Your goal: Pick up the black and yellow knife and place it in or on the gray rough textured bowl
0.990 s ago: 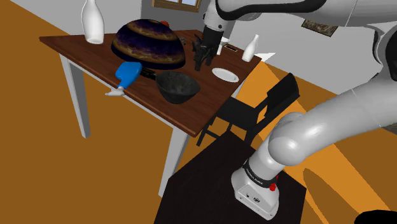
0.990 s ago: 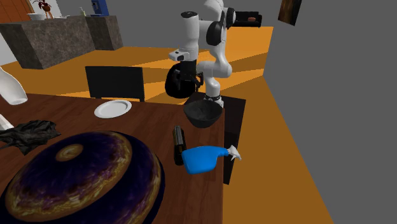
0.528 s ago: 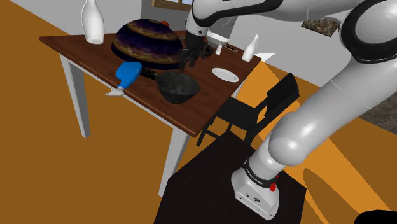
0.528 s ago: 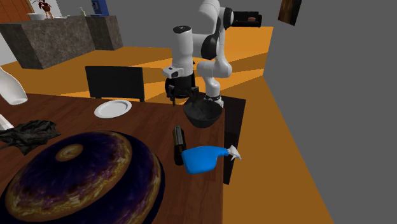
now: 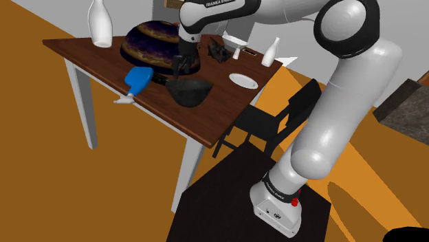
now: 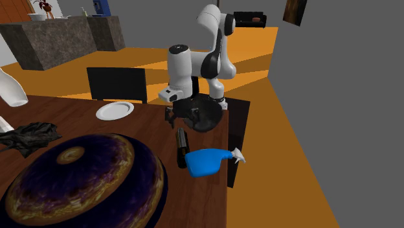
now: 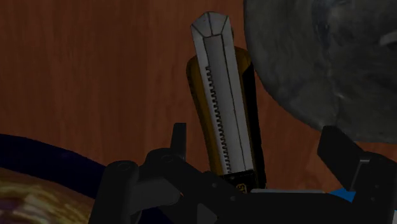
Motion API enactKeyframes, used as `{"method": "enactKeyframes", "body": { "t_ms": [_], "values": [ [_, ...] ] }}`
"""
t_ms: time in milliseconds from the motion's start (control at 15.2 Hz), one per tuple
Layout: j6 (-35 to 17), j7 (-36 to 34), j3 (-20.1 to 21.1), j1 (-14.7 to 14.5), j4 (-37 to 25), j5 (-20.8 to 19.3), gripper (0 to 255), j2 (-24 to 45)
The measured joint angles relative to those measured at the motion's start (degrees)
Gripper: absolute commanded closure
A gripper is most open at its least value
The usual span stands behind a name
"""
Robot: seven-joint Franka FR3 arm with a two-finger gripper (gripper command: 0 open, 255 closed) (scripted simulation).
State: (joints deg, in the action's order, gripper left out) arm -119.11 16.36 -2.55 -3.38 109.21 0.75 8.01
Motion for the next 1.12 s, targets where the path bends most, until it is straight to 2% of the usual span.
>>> {"method": "enactKeyframes", "body": {
  "t_ms": [198, 330, 792, 1122],
  "values": [
    [-1.00, 1.46, 0.48, -0.07, -5.50, 0.87, 0, 6.33],
    [-1.15, 1.83, 0.64, -0.08, -7.19, 1.08, 0, 8.15],
    [-5.16, 2.17, 0.72, 0.00, -6.27, 1.32, 0, 11.28],
    [-5.67, 2.17, 0.73, -0.01, -5.91, 1.33, 0, 11.38]
  ]
}}
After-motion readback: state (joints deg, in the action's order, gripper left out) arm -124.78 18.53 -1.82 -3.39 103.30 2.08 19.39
